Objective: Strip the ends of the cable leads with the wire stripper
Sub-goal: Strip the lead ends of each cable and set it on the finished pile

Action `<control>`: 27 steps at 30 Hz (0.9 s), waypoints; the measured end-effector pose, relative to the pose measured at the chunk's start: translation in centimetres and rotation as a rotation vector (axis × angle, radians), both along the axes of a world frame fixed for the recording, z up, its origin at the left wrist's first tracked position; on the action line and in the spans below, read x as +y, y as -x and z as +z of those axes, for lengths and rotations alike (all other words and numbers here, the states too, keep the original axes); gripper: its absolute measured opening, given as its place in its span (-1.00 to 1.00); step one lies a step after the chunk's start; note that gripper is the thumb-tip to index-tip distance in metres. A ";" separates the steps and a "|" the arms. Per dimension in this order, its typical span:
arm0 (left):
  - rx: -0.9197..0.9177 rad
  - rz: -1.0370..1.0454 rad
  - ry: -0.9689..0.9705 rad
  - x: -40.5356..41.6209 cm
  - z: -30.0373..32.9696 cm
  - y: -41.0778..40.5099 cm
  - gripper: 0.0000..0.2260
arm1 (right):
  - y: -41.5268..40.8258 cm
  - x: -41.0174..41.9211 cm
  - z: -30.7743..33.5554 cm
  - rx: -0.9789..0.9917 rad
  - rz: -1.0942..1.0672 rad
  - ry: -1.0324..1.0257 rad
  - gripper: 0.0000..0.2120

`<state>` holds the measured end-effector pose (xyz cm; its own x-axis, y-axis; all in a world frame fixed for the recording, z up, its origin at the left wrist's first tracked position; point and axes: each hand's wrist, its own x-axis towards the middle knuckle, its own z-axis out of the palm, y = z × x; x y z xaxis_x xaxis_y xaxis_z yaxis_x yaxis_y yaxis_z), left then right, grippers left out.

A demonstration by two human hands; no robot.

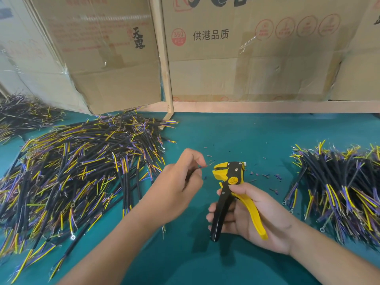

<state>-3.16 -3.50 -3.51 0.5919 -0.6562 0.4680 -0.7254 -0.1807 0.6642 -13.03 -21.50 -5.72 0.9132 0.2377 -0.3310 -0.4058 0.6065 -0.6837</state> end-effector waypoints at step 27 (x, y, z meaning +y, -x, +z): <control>0.228 0.061 0.119 0.1 0.4 -0.6 -0.85 | 1.1 -0.6 0.6 -0.225 0.166 0.080 -0.69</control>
